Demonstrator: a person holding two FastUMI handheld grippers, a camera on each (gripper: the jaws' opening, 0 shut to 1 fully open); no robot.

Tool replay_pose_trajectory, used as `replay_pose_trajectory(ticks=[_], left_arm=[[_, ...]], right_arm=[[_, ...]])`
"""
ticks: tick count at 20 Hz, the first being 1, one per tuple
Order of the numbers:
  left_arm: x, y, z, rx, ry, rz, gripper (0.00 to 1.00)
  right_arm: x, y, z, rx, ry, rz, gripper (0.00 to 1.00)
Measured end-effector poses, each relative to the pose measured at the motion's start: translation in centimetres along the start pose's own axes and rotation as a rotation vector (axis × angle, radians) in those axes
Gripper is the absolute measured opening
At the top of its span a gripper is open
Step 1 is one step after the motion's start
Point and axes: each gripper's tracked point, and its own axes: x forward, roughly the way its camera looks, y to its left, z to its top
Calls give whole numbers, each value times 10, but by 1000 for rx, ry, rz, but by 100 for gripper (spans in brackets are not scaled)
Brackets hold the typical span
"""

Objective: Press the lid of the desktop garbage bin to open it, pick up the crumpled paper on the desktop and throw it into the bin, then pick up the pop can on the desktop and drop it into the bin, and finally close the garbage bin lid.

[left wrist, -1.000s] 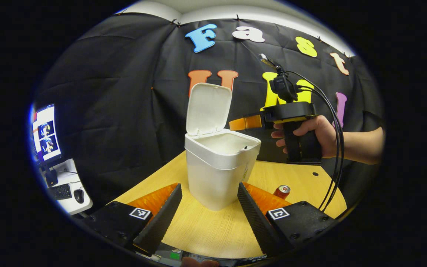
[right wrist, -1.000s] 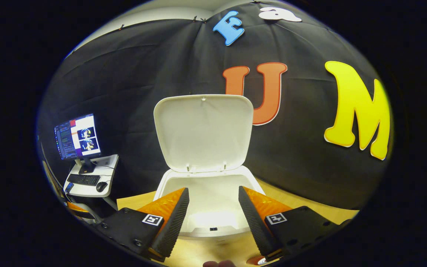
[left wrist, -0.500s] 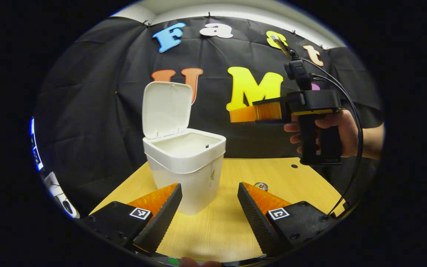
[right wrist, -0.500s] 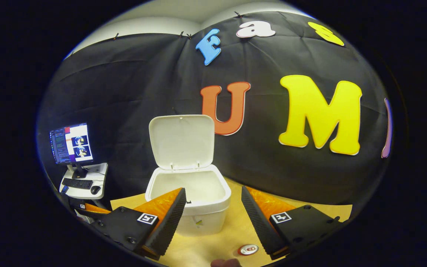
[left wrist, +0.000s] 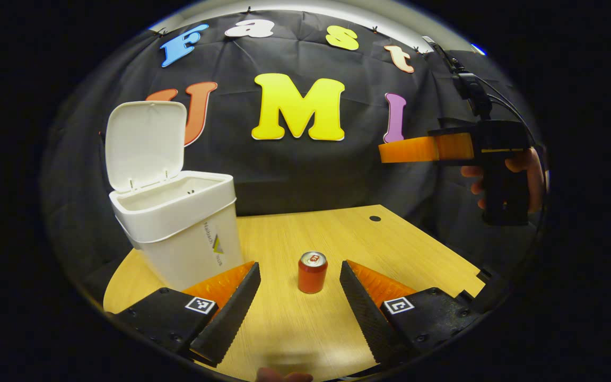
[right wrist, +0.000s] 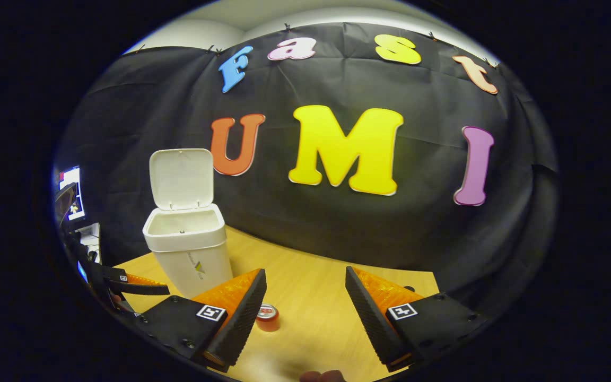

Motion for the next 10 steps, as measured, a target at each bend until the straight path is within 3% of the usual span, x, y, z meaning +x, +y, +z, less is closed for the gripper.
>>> replay_pose_trajectory(ticks=[4,10], left_arm=[[35,-13,-17,9,-6,3,99],[91,-24,-59,-60,43,13,99]], right_arm=[[-29,-48,-32,23,50,-117,95],[-63,-94,-88,36,152,-237,95]])
